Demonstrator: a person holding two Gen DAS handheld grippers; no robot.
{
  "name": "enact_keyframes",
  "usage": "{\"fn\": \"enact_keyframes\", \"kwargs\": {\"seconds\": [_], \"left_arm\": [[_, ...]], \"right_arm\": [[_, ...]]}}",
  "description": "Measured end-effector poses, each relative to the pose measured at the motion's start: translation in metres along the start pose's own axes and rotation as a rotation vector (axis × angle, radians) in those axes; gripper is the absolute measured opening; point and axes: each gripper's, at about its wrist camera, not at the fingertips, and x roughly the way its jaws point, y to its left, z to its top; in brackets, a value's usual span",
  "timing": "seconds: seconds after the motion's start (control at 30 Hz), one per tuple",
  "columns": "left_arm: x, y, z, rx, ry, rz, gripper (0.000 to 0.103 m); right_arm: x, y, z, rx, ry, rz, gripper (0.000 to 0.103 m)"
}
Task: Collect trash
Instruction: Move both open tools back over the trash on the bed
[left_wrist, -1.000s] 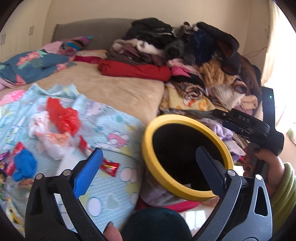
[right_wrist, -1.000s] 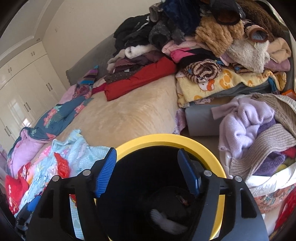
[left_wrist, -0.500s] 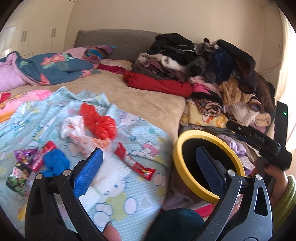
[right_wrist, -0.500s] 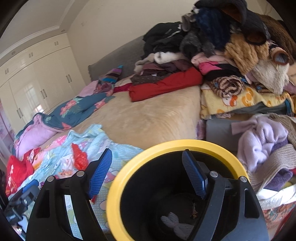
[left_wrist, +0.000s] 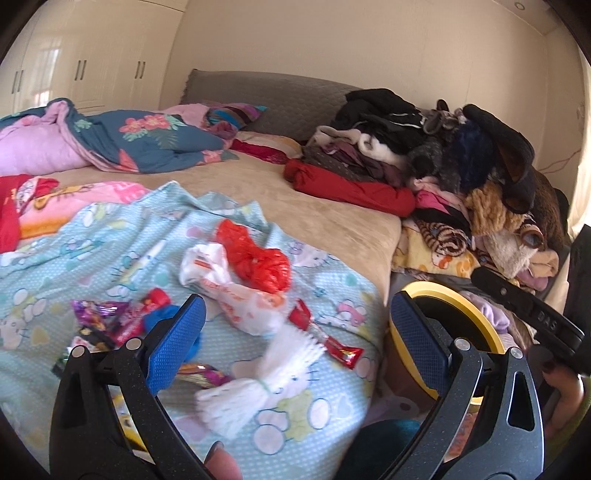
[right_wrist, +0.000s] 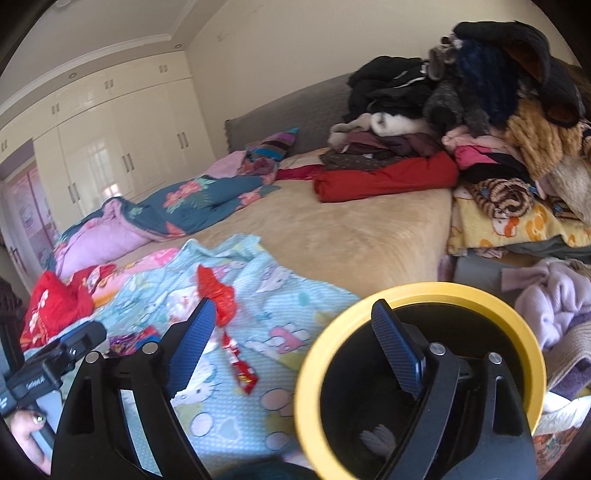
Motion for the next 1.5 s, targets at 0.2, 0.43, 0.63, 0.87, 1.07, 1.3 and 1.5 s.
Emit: {"fn": "enact_keyframes", "kwargs": {"seconds": [0.2, 0.43, 0.63, 0.87, 1.07, 1.3, 1.5], "left_arm": [[-0.010, 0.022, 0.005, -0.044, -0.024, 0.031, 0.092], [-0.018, 0.037, 0.008, -0.060, -0.046, 0.054, 0.092], [-0.024, 0.055, 0.010, -0.086, -0.057, 0.076, 0.092], [-0.030, 0.079, 0.010, -0.118, -0.059, 0.109, 0.092], [-0.039, 0.096, 0.007, -0.118, -0.063, 0.146, 0.092], [-0.041, 0.122, -0.008, -0.135, -0.007, 0.191, 0.092], [-0.040, 0.137, -0.029, -0.155, 0.065, 0.188, 0.092]], "right_arm": [[0.006, 0.028, -0.007, -0.021, 0.029, 0.041, 0.085], [0.015, 0.057, -0.017, -0.059, 0.070, 0.079, 0.086], [0.023, 0.080, -0.024, -0.087, 0.101, 0.106, 0.087], [0.034, 0.098, -0.030, -0.106, 0.145, 0.123, 0.087], [0.047, 0.115, -0.037, -0.131, 0.184, 0.131, 0.087], [0.064, 0.131, -0.046, -0.151, 0.232, 0.121, 0.087], [0.084, 0.139, -0.052, -0.154, 0.280, 0.095, 0.087]]}}
